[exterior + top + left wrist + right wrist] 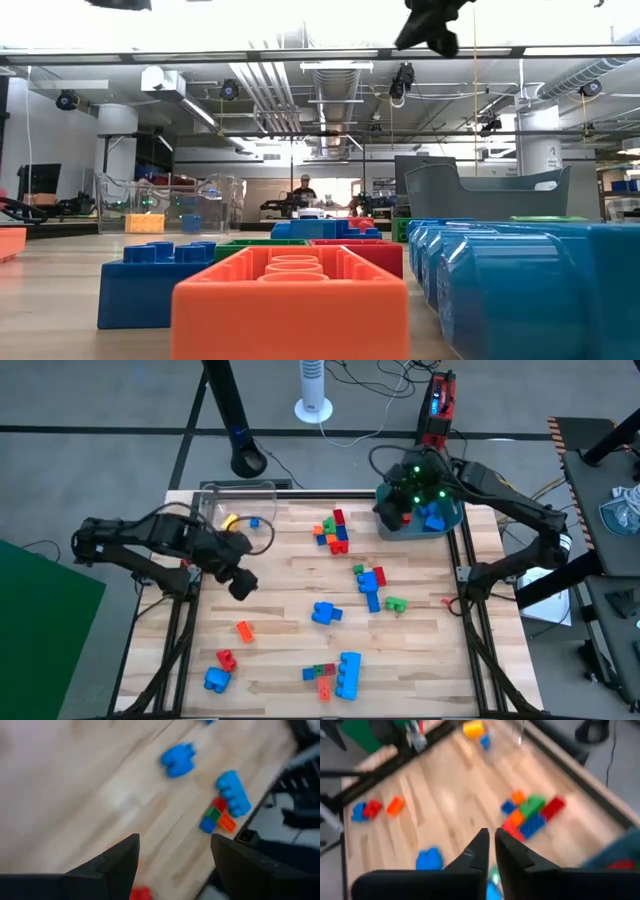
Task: Sort blocks by size
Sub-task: Put the small orange game piece into the transparent bin
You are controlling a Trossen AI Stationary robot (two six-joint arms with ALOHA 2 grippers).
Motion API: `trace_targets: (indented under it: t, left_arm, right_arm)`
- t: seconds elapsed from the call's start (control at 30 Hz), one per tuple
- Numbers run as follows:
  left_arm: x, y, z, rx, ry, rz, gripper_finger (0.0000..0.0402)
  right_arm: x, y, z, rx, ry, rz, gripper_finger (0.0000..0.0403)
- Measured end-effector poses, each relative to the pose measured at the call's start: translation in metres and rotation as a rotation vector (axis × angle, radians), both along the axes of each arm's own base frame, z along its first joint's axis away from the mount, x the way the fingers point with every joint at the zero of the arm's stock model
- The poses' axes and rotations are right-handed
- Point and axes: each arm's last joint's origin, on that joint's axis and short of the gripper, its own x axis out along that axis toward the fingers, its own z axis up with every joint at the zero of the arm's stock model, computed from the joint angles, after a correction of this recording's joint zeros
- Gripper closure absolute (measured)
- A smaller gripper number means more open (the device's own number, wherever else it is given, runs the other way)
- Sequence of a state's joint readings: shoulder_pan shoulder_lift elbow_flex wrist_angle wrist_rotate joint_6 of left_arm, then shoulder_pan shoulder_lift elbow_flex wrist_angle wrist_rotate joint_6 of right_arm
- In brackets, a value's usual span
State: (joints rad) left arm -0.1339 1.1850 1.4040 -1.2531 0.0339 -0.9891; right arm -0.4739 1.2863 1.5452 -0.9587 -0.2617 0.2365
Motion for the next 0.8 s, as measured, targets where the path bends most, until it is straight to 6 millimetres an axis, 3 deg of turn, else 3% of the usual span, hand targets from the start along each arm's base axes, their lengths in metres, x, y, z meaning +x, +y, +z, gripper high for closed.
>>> trace_targets:
  t: [0.17, 0.27, 0.4, 0.53, 0.8]
  left_arm:
    - [0.002, -0.008, -0.052, -0.32, 0.224, 0.373, 0.017]
    - [0.014, -0.022, -0.08, -0.426, 0.247, 0.396, 0.017]
    - [0.029, -0.035, -0.11, -0.419, 0.235, 0.42, 0.017]
    - [0.031, -0.037, -0.135, -0.354, 0.369, 0.532, 0.017]
    - [0.034, -0.05, -0.164, -0.249, 0.526, 0.553, 0.017]
  right_arm:
    - [0.002, 0.012, -0.004, 0.064, 0.037, 0.001, 0.0386]
    - [0.007, 0.016, -0.006, 0.066, 0.041, 0.021, 0.0385]
    - [0.014, 0.017, -0.012, 0.064, 0.069, 0.02, 0.0385]
    - [0.018, 0.014, -0.017, 0.06, 0.086, 0.02, 0.0385]
    - [0.028, 0.01, -0.026, 0.07, 0.117, 0.024, 0.0385]
